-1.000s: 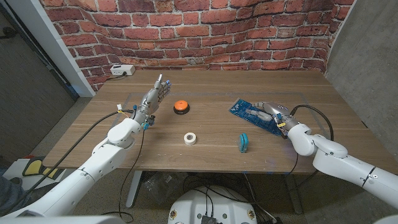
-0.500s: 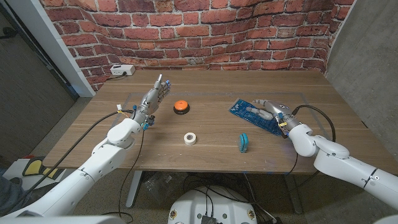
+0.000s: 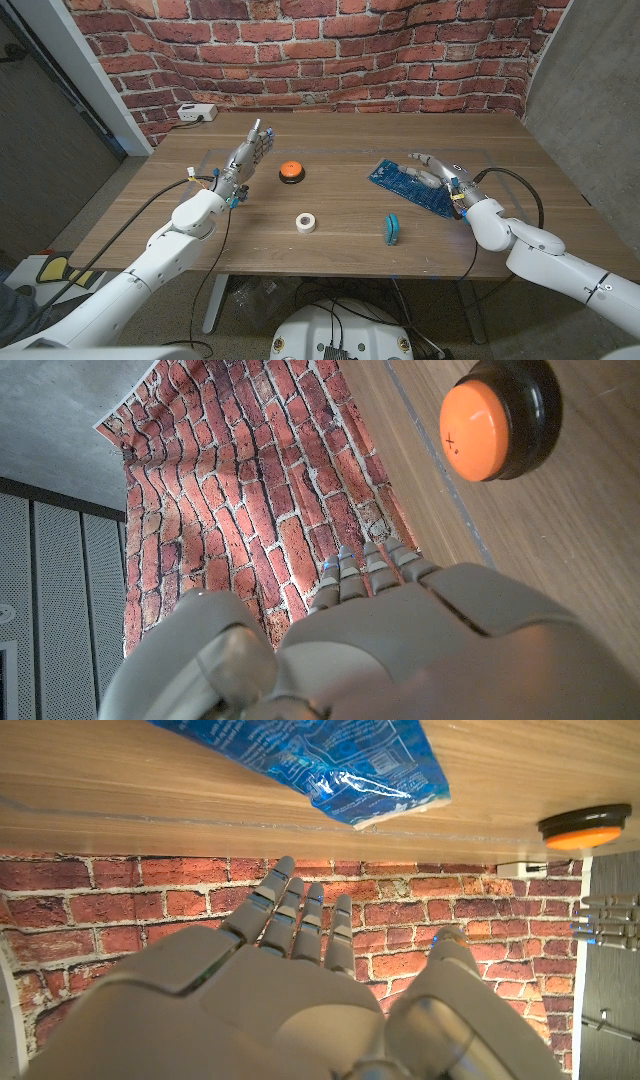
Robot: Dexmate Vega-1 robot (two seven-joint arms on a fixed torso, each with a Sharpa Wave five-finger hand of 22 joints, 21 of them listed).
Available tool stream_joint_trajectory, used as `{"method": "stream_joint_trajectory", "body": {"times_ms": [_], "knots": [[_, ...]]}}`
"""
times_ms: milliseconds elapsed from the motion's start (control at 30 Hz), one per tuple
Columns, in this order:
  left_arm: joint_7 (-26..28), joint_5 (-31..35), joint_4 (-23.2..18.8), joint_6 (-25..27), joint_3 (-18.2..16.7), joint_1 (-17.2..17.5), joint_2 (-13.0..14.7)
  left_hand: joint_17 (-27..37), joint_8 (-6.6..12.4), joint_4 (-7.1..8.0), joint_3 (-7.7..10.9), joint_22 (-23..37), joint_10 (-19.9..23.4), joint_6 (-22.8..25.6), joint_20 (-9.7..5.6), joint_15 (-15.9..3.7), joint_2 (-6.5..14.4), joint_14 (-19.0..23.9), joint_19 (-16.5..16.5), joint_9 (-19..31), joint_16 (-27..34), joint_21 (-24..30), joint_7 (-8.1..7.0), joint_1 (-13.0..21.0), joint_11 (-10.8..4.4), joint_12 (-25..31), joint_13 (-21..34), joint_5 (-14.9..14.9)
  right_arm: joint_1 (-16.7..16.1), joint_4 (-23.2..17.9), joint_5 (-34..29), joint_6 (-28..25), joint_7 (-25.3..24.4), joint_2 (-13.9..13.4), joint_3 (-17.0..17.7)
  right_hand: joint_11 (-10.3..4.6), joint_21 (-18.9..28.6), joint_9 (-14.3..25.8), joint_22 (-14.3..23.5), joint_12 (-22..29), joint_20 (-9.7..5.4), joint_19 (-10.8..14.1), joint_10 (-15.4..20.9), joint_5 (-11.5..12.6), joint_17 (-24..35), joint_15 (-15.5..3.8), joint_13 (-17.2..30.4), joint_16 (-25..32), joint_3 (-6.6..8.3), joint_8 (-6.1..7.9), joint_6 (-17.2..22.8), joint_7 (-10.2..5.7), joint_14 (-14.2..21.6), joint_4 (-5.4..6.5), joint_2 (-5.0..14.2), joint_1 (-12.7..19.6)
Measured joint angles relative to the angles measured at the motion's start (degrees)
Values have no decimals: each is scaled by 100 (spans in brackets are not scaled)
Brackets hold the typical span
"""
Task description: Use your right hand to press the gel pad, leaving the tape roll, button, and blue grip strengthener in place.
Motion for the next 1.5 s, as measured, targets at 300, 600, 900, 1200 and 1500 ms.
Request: {"method": "stream_joint_trajectory", "body": {"times_ms": [300,600,900,1200,1500], "knots": [[-20,-5,6,-26,-10,-4,6,0,0,2,-33,0,0,0,0,0,0,0,0,0,0,0,0,0,0,0,0,0,-14,135,270,343,-139,176,128,30,0,21,-8,41,3,60,31,0,0,-15,0,0,0,0,-13,12,49,0,-31,30],[-11,-5,-4,-91,-33,45,9,0,0,9,-39,0,0,0,-1,0,0,0,0,0,0,0,0,0,0,0,0,0,26,259,577,733,-190,337,232,30,0,21,-8,63,4,59,31,0,1,0,0,0,0,134,368,9,122,0,-31,30],[-11,-3,-6,-121,-36,55,0,0,0,9,-39,0,0,0,-1,0,0,0,1,0,0,0,0,0,0,0,0,0,74,418,917,1104,-152,501,333,60,0,20,-7,85,44,99,61,0,1,0,0,0,0,77,258,-1,122,0,-31,30],[-12,-2,-6,-127,-46,69,0,0,0,8,-39,0,0,0,-1,0,0,0,1,0,0,0,0,0,0,0,0,0,132,697,1565,1625,84,744,449,60,0,20,-7,85,44,98,61,0,1,41,0,0,0,41,187,71,163,0,-30,30],[-16,-8,-7,-129,-57,81,4,0,0,-9,-56,0,0,0,-1,0,0,0,1,-14,0,0,0,0,0,0,0,0,191,1004,2159,2078,341,981,560,89,0,19,-6,85,14,130,136,0,2,41,0,22,0,11,95,102,163,0,-31,30]]}}
